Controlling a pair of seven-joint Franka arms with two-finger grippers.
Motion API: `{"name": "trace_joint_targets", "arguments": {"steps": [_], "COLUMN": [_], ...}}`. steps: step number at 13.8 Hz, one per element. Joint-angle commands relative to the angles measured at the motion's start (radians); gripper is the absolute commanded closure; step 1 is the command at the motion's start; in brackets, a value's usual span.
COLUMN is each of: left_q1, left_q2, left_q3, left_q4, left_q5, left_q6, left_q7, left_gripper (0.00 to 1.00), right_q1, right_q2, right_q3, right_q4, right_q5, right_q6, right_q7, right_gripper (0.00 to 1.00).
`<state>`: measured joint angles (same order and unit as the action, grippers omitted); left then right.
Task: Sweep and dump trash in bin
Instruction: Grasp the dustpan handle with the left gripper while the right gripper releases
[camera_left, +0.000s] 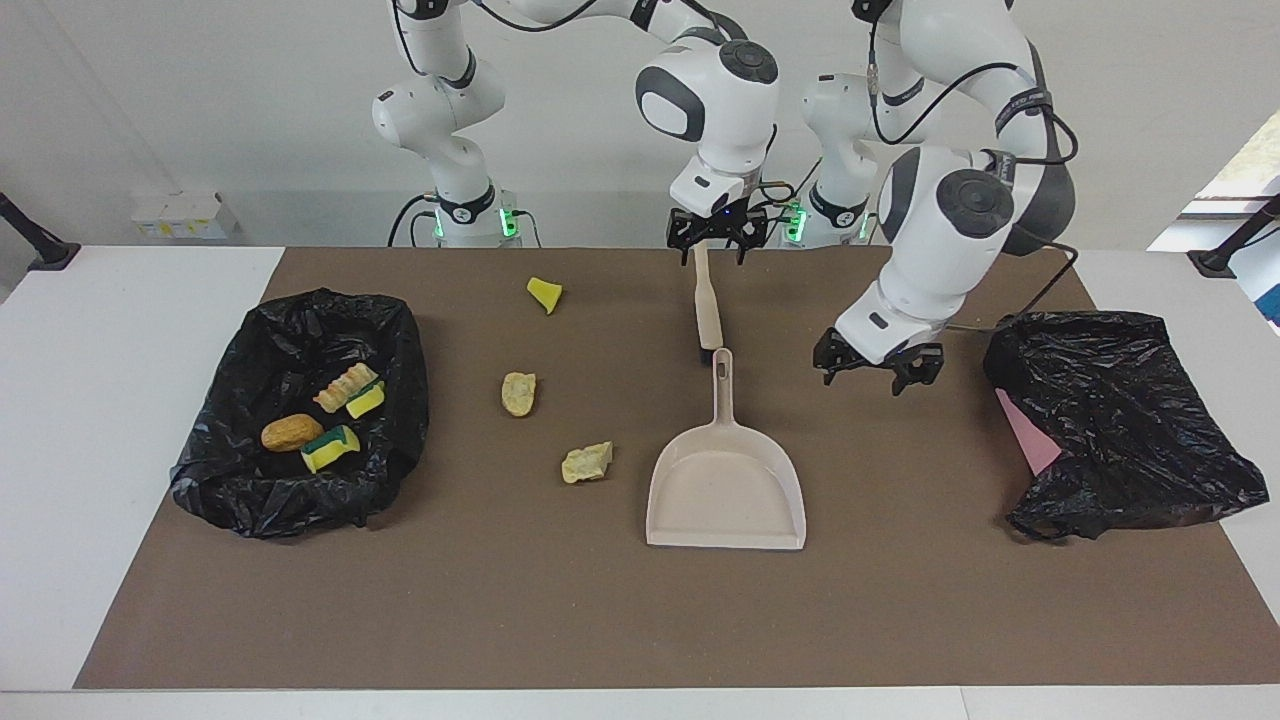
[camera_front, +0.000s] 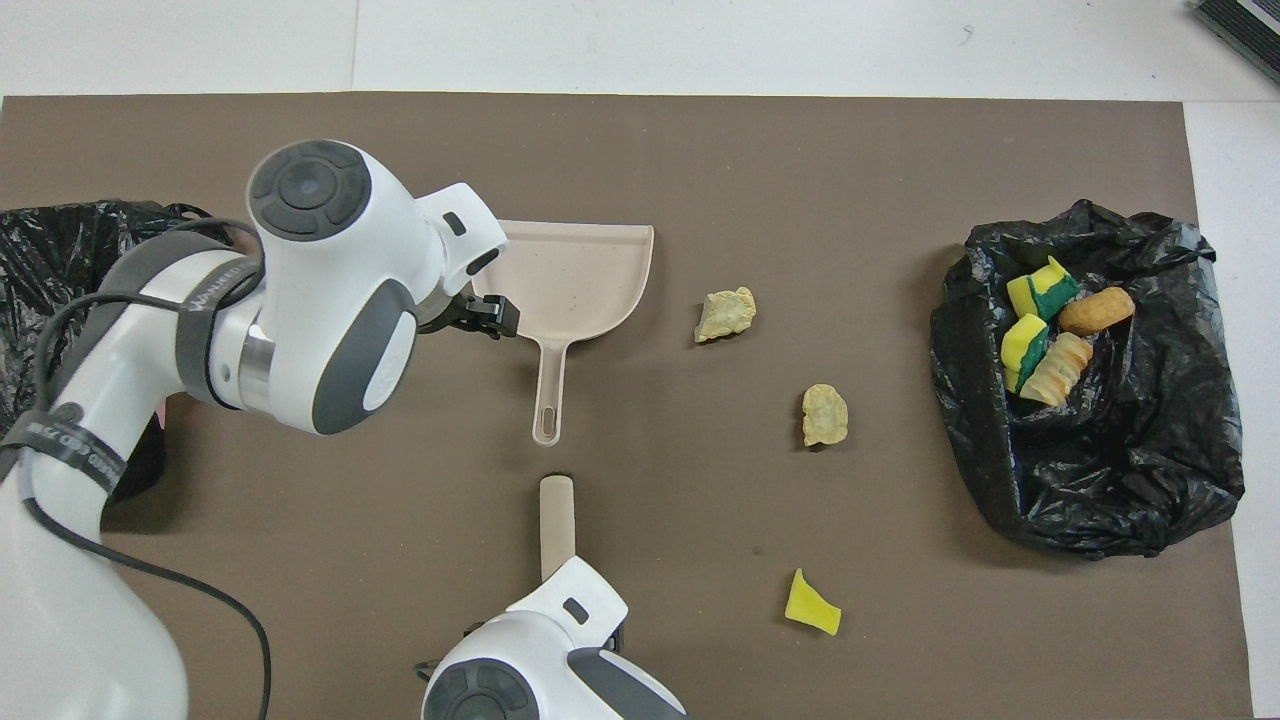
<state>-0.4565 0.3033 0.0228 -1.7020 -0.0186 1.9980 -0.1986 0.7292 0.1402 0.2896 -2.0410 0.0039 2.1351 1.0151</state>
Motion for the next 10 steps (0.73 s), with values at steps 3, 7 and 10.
{"name": "trace_joint_targets", "arguments": {"steps": [3,7,10], "left_q1": [-0.106,-0.148,-0.143], "left_q2": [-0.007,0.026,0.027], "left_q3": [0.014,0.013,0.014], "left_q4": [-0.125,-0.133,-0.122], "left_q5": [0.002,0.003,0.003], "left_q6": [0.145,0.142,0.136], "left_q7": [-0.122,-0.185,-0.174], "left_gripper": [0.0,0.41,1.0], "right_q1": [0.03,0.03,0.032], "right_q2": [-0.036,-0.036,-0.036], "right_q3": [-0.003,-0.001,-0.001], "right_q4": [-0.145,-0.151,-0.149], "right_q5": [0.06,0.123,0.134], "right_q6": [0.121,0.141,0.138], "right_q7": [0.034,0.013,0.032], "right_gripper": [0.2,0.44,1.0]}}
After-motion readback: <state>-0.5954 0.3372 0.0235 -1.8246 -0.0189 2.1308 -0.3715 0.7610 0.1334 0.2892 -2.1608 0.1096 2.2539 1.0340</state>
